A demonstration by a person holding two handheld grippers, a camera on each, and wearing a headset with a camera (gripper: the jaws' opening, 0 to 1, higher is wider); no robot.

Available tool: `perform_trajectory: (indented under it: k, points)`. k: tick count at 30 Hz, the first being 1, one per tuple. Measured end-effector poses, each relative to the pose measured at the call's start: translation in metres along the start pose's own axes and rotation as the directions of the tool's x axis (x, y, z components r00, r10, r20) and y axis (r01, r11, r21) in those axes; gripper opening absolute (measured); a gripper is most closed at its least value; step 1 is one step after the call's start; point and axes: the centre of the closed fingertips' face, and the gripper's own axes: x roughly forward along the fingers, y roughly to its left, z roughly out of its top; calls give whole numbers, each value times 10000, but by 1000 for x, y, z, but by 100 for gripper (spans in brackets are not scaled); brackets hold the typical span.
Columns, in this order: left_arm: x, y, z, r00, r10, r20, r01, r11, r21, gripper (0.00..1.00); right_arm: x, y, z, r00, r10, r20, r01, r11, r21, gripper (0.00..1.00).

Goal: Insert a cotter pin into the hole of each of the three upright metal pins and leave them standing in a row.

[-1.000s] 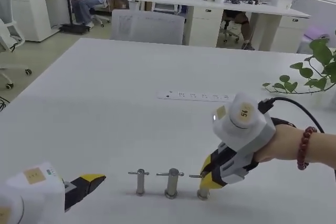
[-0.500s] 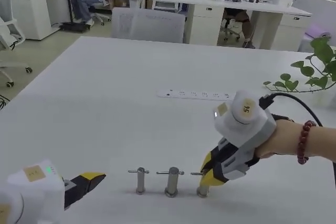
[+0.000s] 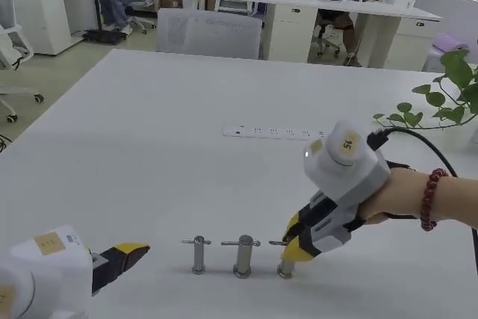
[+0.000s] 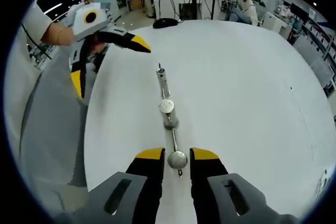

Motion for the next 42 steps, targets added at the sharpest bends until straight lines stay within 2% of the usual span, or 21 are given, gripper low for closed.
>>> perform_trajectory:
  k: [4, 9, 14, 21, 30, 34, 37, 42]
  points:
    - [-1, 1, 1, 10000, 36, 18, -36, 10000, 0, 93, 0, 0, 0, 9999, -84, -108, 82, 9999, -137, 22]
    - [-2, 3, 3, 10000, 82, 20, -82, 10000, 38, 94, -3, 5, 4, 9999, -130, 44, 130, 9999, -47, 26]
    - [-5, 4, 8, 9999, 120, 43, -121, 9999, 99, 95, -8, 10, 7, 9985, -365, 415, 331, 9962, 805, 43]
    - [-10, 4, 17, 9997, 215, 108, -215, 9998, 45, 96, -22, 16, 12, 9897, -923, 1093, 730, 9829, 1689, 56]
    - [-25, -1, 21, 9994, 357, 19, -356, 9993, -151, 95, -43, 31, 14, 9667, -1722, 1891, 1165, 9547, 2740, 63]
    - [-34, -2, 21, 9986, 538, 11, -538, 9983, -240, 94, -57, 32, 13, 9440, -2464, 2196, 1666, 9301, 3273, 63]
    - [-40, -3, 20, 9979, 649, -24, -649, 9973, -352, 94, -66, 36, 12, 9255, -2820, 2527, 1710, 9068, 3853, 63]
    - [-50, -6, 19, 9966, 821, -55, -822, 9958, -401, 93, -74, 49, 3, 9137, -3079, 2651, 1800, 8918, 4152, 65]
